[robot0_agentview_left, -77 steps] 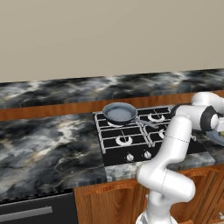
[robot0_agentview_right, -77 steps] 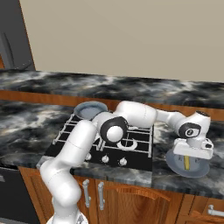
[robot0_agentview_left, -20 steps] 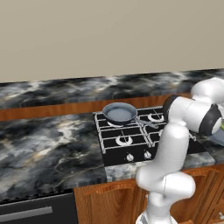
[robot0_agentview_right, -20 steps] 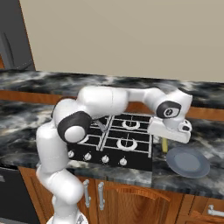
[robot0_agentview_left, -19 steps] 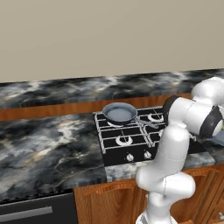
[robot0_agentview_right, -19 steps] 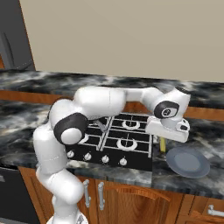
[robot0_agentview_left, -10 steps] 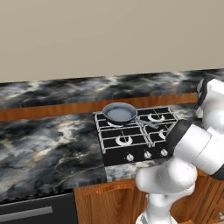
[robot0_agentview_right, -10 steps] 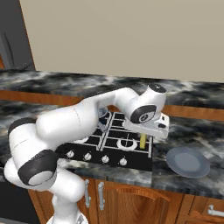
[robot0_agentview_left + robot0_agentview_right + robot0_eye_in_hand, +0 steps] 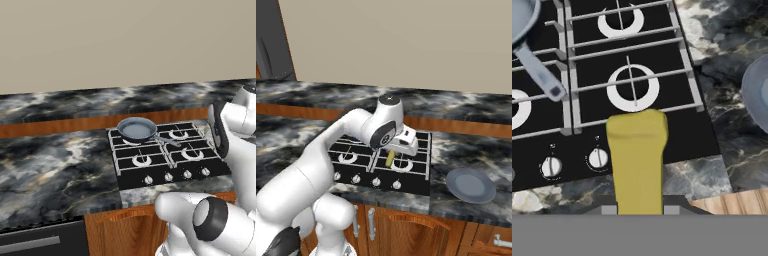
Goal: Pick up the butter stick and place it in the pan. Then turn on the burner for the pan.
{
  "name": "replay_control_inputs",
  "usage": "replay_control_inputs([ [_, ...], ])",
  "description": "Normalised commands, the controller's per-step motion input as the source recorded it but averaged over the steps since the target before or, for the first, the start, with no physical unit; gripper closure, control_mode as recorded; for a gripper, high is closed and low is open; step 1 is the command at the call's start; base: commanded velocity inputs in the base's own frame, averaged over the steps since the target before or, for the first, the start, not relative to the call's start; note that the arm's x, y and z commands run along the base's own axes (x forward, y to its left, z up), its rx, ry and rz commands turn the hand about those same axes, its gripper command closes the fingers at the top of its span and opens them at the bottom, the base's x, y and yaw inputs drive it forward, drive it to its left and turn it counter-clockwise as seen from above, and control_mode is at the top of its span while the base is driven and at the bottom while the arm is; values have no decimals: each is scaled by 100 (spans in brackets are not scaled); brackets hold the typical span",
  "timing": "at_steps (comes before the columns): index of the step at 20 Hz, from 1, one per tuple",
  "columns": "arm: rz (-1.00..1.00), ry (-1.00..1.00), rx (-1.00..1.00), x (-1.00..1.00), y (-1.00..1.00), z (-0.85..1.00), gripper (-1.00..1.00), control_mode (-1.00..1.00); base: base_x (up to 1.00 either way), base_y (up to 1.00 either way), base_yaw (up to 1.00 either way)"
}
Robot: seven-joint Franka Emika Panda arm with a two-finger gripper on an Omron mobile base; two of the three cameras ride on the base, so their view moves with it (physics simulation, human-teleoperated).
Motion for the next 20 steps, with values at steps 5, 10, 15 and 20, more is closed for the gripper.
replay_control_inputs([
  [5, -10, 0, -2, 0, 64, 8, 100, -100, 0, 0, 0],
  [10, -8, 0, -3, 1, 57, 8, 100, -100, 0, 0, 0],
  [15, -1, 7, 0, 30, 35, 21, 100, -100, 0, 0, 0],
  [20, 0, 15, 0, 26, 45, 33, 100, -100, 0, 0, 0],
])
